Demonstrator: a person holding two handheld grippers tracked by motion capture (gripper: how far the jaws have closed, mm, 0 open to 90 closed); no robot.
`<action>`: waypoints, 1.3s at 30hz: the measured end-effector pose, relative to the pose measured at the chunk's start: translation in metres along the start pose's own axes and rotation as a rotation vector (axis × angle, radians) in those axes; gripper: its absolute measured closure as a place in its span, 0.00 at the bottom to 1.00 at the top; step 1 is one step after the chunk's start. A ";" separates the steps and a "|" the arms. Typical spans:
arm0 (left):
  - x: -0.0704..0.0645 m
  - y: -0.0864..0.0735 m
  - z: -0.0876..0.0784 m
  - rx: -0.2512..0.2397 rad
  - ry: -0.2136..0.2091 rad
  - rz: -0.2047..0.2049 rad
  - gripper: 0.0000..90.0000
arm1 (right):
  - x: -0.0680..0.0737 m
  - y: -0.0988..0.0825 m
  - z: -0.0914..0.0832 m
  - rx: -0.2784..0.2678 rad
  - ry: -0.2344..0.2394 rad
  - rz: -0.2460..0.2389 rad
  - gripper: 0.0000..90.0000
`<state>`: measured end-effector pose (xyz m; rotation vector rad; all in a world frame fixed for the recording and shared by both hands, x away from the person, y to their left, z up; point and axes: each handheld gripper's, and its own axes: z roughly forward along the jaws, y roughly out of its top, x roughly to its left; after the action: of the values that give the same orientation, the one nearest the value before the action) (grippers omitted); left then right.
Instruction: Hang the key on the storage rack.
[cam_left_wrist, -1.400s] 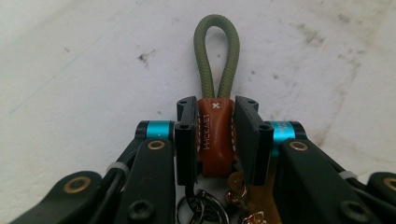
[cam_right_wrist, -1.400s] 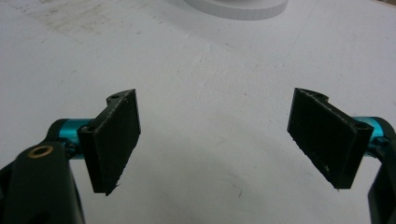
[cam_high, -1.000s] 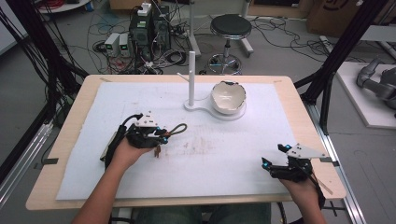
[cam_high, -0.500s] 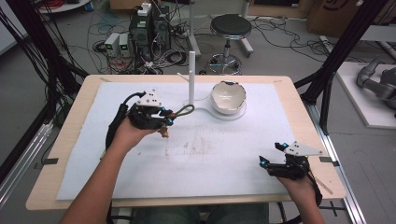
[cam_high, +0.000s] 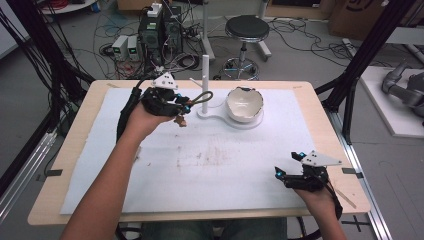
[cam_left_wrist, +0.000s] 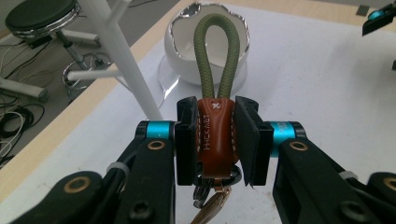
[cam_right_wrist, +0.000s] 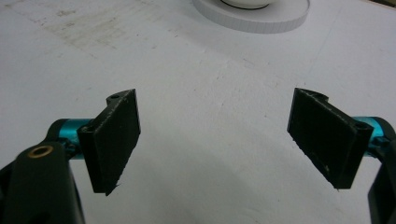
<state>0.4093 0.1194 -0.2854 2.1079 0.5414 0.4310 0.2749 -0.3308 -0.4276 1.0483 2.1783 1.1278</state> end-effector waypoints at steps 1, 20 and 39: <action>0.002 0.003 0.000 -0.004 0.004 0.001 0.78 | 0.000 0.000 0.000 -0.004 0.002 0.002 0.19; 0.034 0.023 0.011 0.029 0.090 -0.030 0.78 | -0.001 -0.002 -0.001 -0.005 0.003 0.016 0.19; 0.033 0.001 0.005 0.016 0.094 -0.097 0.54 | -0.002 -0.002 0.000 -0.005 0.005 0.025 0.19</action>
<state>0.4401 0.1331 -0.2843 2.0745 0.7010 0.4730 0.2752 -0.3332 -0.4296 1.0747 2.1709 1.1476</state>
